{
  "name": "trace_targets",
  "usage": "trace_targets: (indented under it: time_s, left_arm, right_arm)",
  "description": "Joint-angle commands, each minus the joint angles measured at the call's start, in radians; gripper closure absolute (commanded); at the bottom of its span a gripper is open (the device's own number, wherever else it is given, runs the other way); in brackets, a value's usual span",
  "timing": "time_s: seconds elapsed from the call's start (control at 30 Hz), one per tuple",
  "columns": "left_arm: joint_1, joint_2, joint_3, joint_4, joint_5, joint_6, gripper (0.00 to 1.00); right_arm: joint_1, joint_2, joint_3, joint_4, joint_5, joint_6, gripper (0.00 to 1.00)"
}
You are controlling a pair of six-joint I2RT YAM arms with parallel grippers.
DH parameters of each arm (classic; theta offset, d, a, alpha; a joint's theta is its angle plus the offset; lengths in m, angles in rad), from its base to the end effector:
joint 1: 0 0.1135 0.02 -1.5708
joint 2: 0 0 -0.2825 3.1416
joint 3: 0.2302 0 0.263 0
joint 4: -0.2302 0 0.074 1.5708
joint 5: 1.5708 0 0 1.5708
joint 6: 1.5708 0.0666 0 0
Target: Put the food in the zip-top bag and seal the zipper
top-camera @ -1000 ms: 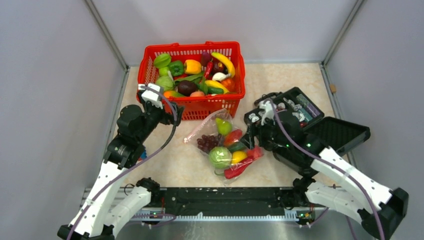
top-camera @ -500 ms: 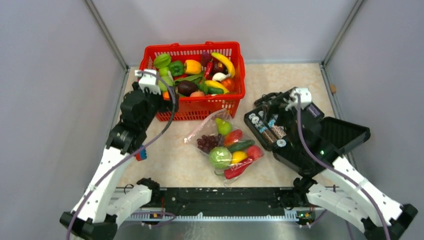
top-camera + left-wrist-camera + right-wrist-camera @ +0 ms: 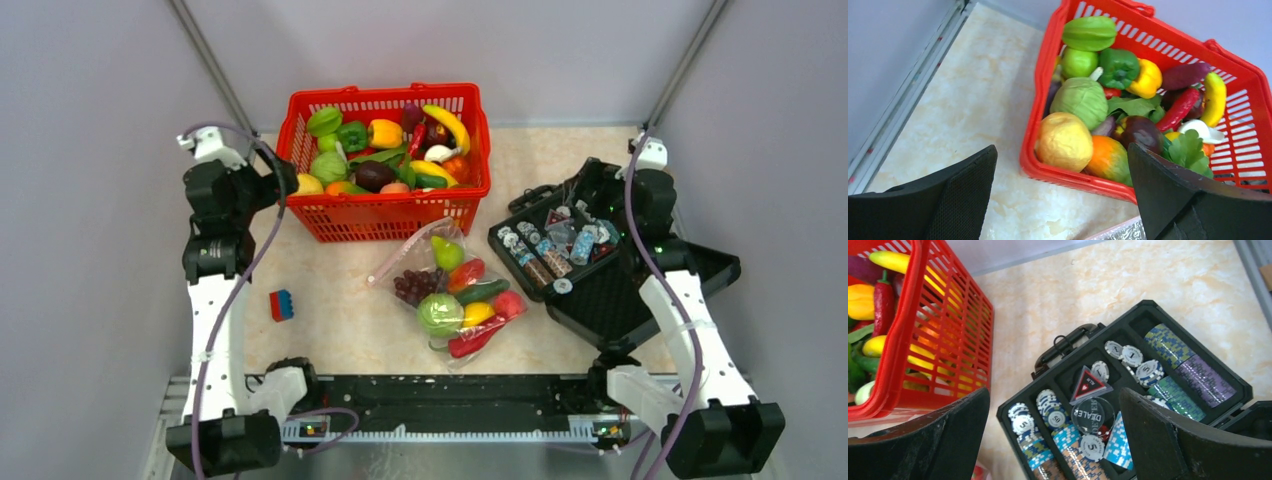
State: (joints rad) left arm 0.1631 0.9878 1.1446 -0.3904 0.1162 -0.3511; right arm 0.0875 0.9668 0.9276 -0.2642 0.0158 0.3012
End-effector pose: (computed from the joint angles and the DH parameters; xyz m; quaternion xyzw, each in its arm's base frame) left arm 0.2424 0.0321 0.4162 -0.1644 0.7668 -0.1035 0.6118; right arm 0.2511 0.0210 0.3539 0.0906 0.8007 0.1081 0.5822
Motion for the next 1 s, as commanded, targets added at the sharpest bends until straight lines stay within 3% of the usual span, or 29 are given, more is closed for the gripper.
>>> trace_targets:
  time_s: [0.0, 0.13, 0.37, 0.67, 0.97]
  left_arm:
    - [0.049, -0.015, 0.019, -0.043, 0.002, -0.101, 0.01]
    - [0.047, -0.078, -0.019, -0.084, -0.091, -0.074, 0.01]
    - [0.02, -0.184, -0.087, -0.091, -0.319, -0.065, 0.01]
    - [0.004, -0.239, -0.172, -0.045, -0.319, -0.035, 0.01]
    - [0.002, -0.248, -0.179, -0.021, -0.318, -0.014, 0.01]
  right_arm:
    - [-0.015, -0.037, 0.048, -0.034, -0.063, 0.033, 0.01]
    - [-0.016, -0.123, -0.031, -0.01, -0.021, 0.08, 0.01]
    - [-0.017, -0.221, -0.139, 0.061, -0.091, 0.156, 0.01]
    - [-0.017, -0.224, -0.145, -0.031, -0.04, 0.141, 0.01]
    - [-0.017, -0.253, -0.202, 0.015, -0.037, 0.199, 0.03]
